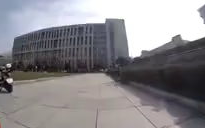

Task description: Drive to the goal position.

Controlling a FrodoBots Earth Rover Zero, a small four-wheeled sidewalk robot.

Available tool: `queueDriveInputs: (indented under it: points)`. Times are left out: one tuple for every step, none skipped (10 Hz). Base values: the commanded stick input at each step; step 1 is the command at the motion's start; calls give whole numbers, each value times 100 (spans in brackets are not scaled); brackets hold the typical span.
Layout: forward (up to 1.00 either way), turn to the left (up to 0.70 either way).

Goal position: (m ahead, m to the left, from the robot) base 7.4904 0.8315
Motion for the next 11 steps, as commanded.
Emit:
queueDriveInputs:
  points:
    - [100,0]
    - [100,0]
    - [100,0]
    - [100,0]
    - [100,0]
    - [100,0]
    - [100,0]
    - [100,0]
    - [100,0]
    - [100,40]
    - [100,40]
